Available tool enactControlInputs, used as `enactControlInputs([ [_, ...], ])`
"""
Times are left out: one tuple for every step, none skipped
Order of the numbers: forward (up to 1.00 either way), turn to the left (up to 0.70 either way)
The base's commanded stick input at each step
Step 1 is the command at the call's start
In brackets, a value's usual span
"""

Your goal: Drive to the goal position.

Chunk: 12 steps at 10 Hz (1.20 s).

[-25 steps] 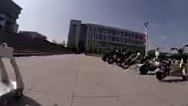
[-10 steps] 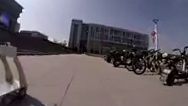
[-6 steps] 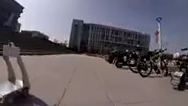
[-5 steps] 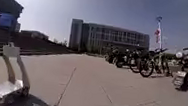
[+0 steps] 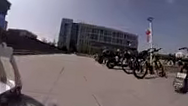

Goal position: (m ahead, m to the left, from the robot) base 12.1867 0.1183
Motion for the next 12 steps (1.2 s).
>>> enactControlInputs([
  [1.0, 0.0],
  [1.0, 0.0],
  [1.0, 0.0],
  [1.0, 0.0],
  [1.0, 0.0],
  [1.0, 0.0],
  [1.0, 0.0],
  [1.0, 0.28],
  [1.0, 0.4],
  [1.0, 0.4],
  [1.0, 0.1],
  [1.0, 0.0],
])
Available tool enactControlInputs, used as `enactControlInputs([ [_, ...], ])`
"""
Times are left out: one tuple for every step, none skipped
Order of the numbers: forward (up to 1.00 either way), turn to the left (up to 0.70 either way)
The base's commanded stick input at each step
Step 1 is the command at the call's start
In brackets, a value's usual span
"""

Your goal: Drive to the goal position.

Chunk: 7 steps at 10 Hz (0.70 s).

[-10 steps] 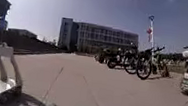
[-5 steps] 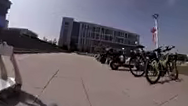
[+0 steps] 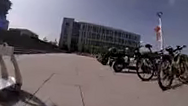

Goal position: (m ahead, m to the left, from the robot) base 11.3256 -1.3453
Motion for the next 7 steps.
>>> enactControlInputs([
  [1.0, 0.0],
  [1.0, 0.0],
  [1.0, 0.0],
  [1.0, 0.0],
  [1.0, 0.0],
  [1.0, 0.0],
  [1.0, 0.0],
])
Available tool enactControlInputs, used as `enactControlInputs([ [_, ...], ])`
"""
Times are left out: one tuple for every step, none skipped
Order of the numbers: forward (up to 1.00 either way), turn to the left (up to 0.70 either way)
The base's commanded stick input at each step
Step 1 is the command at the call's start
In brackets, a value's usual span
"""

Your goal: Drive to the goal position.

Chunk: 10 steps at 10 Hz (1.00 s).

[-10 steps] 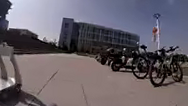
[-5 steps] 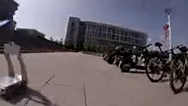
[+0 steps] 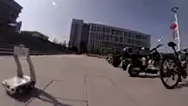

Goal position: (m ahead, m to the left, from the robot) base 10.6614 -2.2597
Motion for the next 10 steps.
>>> enactControlInputs([
  [1.0, 0.0],
  [1.0, 0.0],
  [1.0, 0.0],
  [1.0, 0.0],
  [1.0, 0.0],
  [1.0, 0.0],
  [1.0, 0.0],
  [1.0, 0.0],
  [1.0, 0.0],
  [1.0, 0.0],
])
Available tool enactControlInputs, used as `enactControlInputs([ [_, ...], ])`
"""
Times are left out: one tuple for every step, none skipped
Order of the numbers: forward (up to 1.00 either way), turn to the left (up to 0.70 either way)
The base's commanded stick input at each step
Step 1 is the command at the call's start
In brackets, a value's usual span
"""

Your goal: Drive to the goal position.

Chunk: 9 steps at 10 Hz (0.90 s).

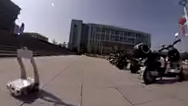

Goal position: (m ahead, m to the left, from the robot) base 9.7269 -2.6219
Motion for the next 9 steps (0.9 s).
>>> enactControlInputs([
  [1.0, 0.0],
  [1.0, 0.0],
  [1.0, 0.0],
  [1.0, 0.0],
  [1.0, 0.0],
  [1.0, 0.0],
  [1.0, 0.0],
  [1.0, 0.0],
  [1.0, 0.0],
])
